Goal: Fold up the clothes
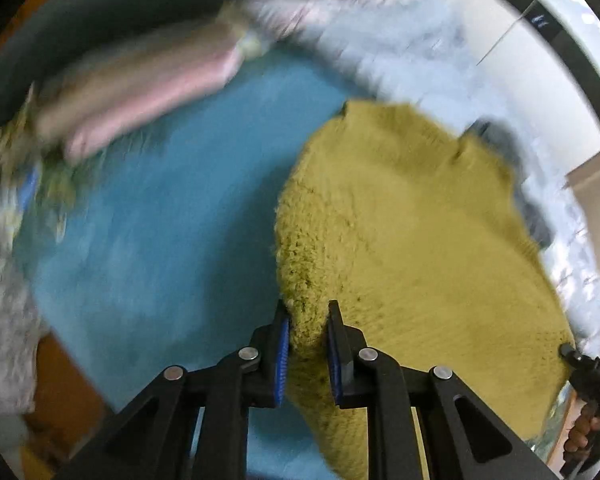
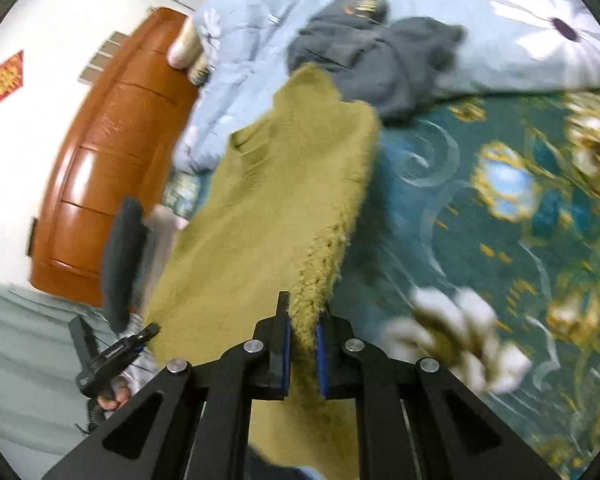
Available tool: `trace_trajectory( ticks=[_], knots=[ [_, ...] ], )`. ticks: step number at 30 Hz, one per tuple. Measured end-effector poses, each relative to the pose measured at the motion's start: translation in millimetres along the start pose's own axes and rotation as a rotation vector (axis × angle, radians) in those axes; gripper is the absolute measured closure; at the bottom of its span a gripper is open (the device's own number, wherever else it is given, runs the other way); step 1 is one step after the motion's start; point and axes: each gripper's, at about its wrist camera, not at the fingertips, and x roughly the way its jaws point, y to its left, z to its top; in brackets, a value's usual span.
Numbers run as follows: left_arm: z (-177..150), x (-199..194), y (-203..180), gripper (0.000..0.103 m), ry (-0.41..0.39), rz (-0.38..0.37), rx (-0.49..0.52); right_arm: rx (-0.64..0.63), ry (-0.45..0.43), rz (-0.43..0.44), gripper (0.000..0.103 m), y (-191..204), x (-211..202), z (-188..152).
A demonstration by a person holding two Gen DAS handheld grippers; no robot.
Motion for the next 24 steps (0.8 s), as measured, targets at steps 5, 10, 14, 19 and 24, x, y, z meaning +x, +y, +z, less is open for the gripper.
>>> trace_trajectory(
  ticks=[5, 10, 14, 19, 24],
  knots=[
    [-29.7, 43.9, 28.2, 0.085, 0.122, -0.011, -0.117, 0.193, 0.126, -0.117, 0.093, -72.5, 37.9, -45.3],
    [-23.7, 41.8, 30.3, 0.084, 0.090, -0.020, -0.095, 0.203, 0.155, -0.153, 0.093, -83.7, 52.7, -55.4],
    [-25.9, 43.4, 34.4, 0.080, 0.072, -0.045, -0.096, 0.203, 0.168, -0.164, 0.093, -85.5, 55.8, -53.3],
    [-21.9, 45.2, 29.4, 0.075, 0.057, -0.050, -0.098, 0.151, 0.182, -0.223, 0.084, -76.7, 53.6, -48.2],
    [-4.8, 48.7, 18.4, 0.065, 0.043, -0.043, -0.102, -0.021, 0.051, -0.325, 0.070, -40.0, 40.3, -11.1]
  ],
)
